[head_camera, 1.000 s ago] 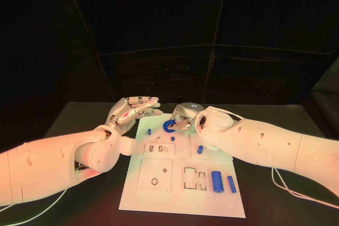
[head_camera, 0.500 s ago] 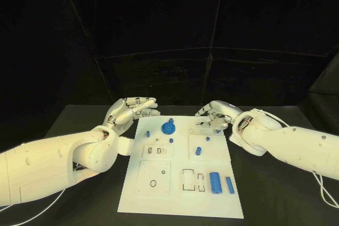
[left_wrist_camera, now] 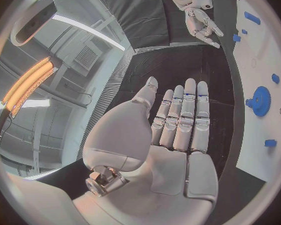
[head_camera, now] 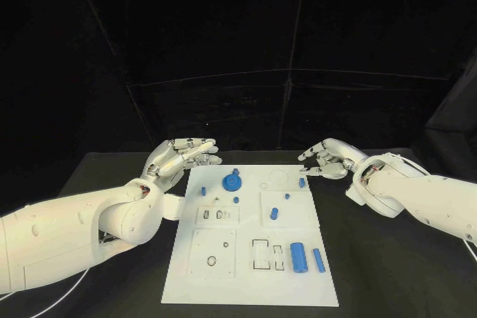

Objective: Assemble the parts on the task board

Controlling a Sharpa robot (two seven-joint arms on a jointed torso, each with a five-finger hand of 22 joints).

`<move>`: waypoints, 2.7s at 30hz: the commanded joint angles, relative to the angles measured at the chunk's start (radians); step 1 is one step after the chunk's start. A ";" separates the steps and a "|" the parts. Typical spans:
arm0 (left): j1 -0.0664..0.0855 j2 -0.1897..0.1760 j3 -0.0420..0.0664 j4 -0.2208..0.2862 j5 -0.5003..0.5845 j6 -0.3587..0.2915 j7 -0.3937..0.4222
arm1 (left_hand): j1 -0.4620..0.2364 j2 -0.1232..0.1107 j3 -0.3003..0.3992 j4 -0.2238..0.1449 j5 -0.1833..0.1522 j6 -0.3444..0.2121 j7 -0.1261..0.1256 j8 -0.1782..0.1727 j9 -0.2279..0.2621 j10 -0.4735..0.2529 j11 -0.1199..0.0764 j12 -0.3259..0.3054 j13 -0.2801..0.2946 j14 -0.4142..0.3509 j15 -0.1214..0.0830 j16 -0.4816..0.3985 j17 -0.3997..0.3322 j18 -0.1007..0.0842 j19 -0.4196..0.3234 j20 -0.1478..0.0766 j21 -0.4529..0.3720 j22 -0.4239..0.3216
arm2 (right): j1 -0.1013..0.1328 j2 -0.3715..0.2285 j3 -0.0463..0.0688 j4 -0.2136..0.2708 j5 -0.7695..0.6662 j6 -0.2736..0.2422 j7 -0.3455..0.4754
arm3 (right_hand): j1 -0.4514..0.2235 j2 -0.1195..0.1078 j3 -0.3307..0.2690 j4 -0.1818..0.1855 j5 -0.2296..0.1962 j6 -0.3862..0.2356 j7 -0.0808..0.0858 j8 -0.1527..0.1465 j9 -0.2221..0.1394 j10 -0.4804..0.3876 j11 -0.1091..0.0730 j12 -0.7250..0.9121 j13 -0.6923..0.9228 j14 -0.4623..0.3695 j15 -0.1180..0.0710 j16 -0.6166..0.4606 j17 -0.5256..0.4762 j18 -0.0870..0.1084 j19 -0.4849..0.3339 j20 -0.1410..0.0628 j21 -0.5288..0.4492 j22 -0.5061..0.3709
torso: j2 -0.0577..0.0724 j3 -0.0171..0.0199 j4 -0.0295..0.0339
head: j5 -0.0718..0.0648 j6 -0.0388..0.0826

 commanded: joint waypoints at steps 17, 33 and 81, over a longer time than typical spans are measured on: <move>0.000 0.007 0.000 -0.009 -0.002 0.019 0.033 | 0.000 0.011 0.003 -0.007 0.004 0.008 0.001 -0.005 0.000 0.011 0.000 -0.005 0.000 0.012 -0.001 -0.007 0.002 0.014 0.011 0.000 -0.004 -0.001 | -0.046 0.001 0.000 -0.055 0.009 0.075 0.043 | 0.016 -0.012 -0.011 -0.017 -0.003 0.001 0.002 -0.001 -0.002 -0.013 0.000 -0.010 0.006 0.061 0.001 -0.003 0.049 -0.015 -0.006 0.001 -0.006 0.095 | 0.000 -0.0023 -0.0006 | -0.002 -0.007; 0.000 0.009 0.000 -0.012 -0.002 0.020 0.032 | 0.000 0.011 0.003 -0.008 0.004 0.008 0.001 -0.006 0.000 0.011 -0.001 -0.006 0.000 0.012 -0.001 -0.008 0.002 0.014 0.012 0.000 -0.005 -0.002 | -0.059 0.029 0.000 -0.081 -0.005 0.066 0.032 | 0.018 -0.007 -0.010 -0.018 -0.005 0.003 0.002 0.001 -0.002 -0.010 0.000 -0.005 0.011 0.061 0.001 -0.002 0.052 -0.016 -0.005 0.001 -0.006 0.096 | 0.000 -0.0020 0.0008 | -0.002 -0.010; -0.001 0.011 0.000 -0.014 -0.002 0.023 0.031 | 0.001 0.013 0.005 -0.011 0.004 0.009 0.000 -0.008 -0.001 0.013 -0.001 -0.009 -0.001 0.014 -0.002 -0.010 0.002 0.014 0.014 -0.001 -0.006 -0.003 | -0.065 0.075 0.000 -0.120 -0.053 0.067 -0.006 | 0.038 0.063 0.052 -0.057 -0.024 0.144 -0.031 0.049 0.013 0.021 -0.028 0.033 0.046 0.065 -0.022 0.001 0.064 -0.020 0.010 -0.017 0.001 0.116 | 0.000 -0.0010 0.0003 | -0.003 -0.024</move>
